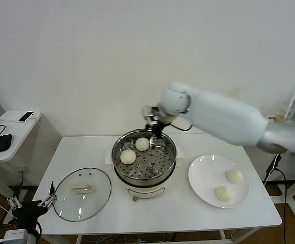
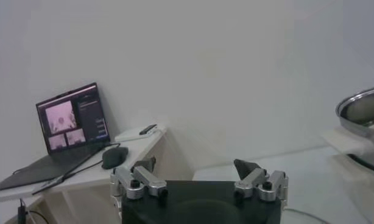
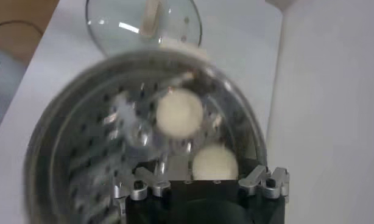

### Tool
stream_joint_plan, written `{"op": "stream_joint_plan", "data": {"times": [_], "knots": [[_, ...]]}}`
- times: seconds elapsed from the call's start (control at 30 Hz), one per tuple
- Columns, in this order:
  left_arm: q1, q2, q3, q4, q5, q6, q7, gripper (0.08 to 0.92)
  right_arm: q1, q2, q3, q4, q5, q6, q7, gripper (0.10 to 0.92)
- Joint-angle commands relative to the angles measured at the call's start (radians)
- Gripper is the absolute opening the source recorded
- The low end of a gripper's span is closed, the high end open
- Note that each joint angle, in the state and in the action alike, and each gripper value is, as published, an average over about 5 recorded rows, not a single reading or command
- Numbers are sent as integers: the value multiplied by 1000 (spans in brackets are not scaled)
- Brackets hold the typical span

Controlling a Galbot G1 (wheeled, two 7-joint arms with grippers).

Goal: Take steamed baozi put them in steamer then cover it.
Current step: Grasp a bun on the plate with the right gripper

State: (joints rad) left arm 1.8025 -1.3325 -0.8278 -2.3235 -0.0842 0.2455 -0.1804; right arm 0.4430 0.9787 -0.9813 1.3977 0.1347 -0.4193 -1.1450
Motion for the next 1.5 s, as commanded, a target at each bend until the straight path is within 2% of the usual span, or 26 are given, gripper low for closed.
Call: {"op": "stream_joint_plan", "data": {"times": [0.03,0.23,0.6,0.9,1.5], "knots": [[-4,1,8,12,1,-2,0,823,-22,-353,38,181,-108,112,-103,823],[-10,2,30,22,9,-3,0,823,-218,-531,152,251,-201,150,-102,823],[3,-3,52,23,32,-3,0,823,-693,-651,454,308,-329,164,-83,823],[17,-10,58,15,47,-4,-1,823,-927,-593,596,243,-416,163,-31,823],[35,-23,49,3,57,-5,-2,823,-902,-455,581,98,-428,141,12,823]]}}
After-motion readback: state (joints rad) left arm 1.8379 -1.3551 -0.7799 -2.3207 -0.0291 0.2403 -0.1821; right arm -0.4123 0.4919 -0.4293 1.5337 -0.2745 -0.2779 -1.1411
